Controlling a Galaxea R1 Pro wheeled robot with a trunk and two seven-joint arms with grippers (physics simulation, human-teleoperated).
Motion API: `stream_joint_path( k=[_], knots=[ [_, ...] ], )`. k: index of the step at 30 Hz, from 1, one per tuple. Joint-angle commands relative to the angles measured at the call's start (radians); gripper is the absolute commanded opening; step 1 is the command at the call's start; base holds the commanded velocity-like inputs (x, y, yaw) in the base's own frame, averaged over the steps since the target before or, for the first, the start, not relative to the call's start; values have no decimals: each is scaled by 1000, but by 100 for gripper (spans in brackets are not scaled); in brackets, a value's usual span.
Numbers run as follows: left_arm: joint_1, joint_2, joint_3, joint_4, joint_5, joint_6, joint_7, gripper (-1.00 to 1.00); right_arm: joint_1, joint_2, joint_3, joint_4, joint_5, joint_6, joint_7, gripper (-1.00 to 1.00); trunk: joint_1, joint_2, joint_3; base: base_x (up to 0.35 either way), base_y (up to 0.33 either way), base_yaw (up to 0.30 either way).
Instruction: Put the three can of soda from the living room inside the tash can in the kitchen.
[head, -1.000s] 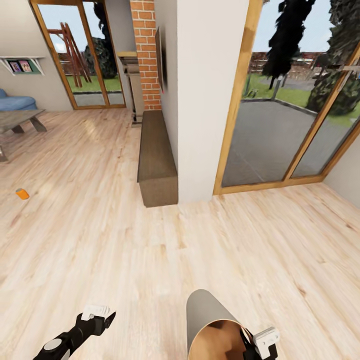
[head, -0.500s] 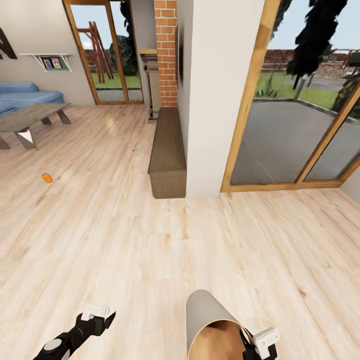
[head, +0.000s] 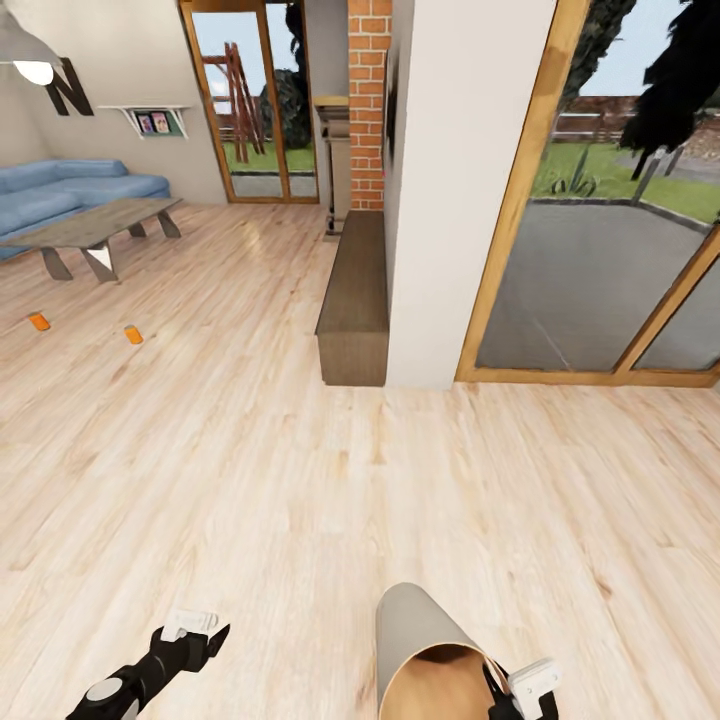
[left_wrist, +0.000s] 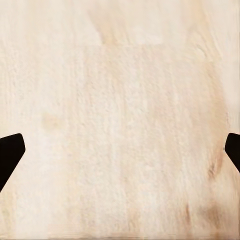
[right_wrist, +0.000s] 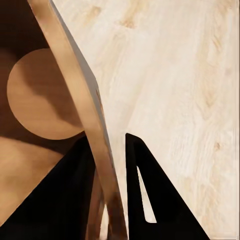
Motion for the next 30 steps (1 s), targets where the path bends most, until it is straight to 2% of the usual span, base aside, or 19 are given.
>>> stream_joint_path(
  k=[1, 22, 30],
  knots=[
    [0, 0, 0, 0, 0, 0, 1, 100, 0, 0, -1, 5, -3, 0, 8, -100, 0, 0, 0, 0, 0, 0],
    [0, 0, 0, 0, -1, 0, 2, 100, -1, -1, -1, 12, -4, 1, -43, -100, 0, 0, 0, 0, 0, 0],
    [12, -12, 1, -3, 1, 0, -5, 100, -2, -4, -15, 10, -21, -3, -61, -100, 0, 0, 0, 0, 0, 0]
  ],
)
